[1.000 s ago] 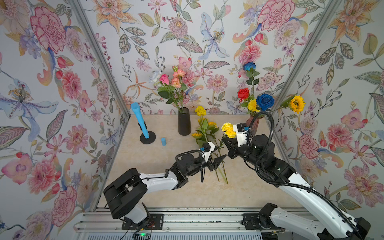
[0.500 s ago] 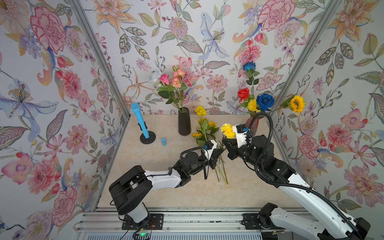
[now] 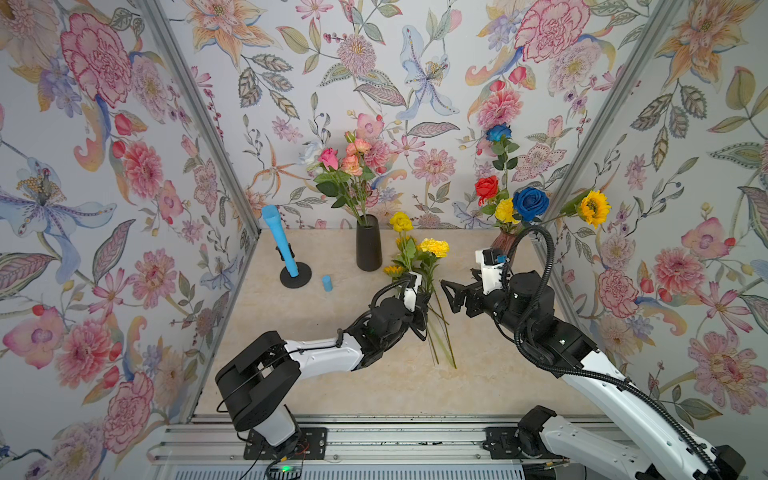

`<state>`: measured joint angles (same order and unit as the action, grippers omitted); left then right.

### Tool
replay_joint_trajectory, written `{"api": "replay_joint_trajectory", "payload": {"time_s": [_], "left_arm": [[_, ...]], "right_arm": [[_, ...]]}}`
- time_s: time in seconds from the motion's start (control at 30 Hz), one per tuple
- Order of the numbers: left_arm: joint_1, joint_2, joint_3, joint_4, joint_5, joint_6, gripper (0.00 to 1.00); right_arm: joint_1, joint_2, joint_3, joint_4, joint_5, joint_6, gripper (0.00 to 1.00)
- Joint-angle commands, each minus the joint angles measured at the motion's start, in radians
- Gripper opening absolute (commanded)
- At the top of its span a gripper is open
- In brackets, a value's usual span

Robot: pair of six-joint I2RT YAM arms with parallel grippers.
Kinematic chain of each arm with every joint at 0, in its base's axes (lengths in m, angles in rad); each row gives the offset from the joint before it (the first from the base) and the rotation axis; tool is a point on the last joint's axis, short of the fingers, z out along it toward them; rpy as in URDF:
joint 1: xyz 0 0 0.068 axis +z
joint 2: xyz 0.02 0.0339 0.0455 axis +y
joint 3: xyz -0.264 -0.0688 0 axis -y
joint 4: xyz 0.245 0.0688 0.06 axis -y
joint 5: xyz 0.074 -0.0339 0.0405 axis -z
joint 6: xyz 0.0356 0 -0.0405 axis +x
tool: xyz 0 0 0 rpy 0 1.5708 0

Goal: Pick out yellow flowers from the vase
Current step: Place the flower at the center of the board.

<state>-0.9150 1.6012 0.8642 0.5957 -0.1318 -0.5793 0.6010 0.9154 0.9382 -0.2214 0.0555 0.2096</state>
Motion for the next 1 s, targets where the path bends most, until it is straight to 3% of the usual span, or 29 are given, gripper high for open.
{"api": "replay_joint_trajectory", "payload": {"time_s": [0.0,0.17,0.3,0.57,0.97], "left_arm": [[0.032,0.033,0.135,-0.280,-0.202,-0.171,0.00],[0.072,0.101,0.236,-0.442,-0.246,-0.254,0.00],[0.129,0.175,0.291,-0.499,-0.150,-0.296,0.00],[0.174,0.319,0.448,-0.628,-0.113,-0.253,0.00],[0.208,0.445,0.583,-0.732,-0.104,-0.254,0.01]], "right_arm": [[-0.044,-0.044,-0.031,-0.027,0.027,0.018,1.00],[-0.129,-0.073,-0.045,-0.071,0.063,0.050,1.00],[-0.191,-0.077,-0.058,-0.100,0.070,0.064,1.00],[-0.292,-0.079,-0.124,-0.078,0.014,0.105,1.00],[-0.332,-0.066,-0.169,-0.051,-0.017,0.124,1.00]]}}
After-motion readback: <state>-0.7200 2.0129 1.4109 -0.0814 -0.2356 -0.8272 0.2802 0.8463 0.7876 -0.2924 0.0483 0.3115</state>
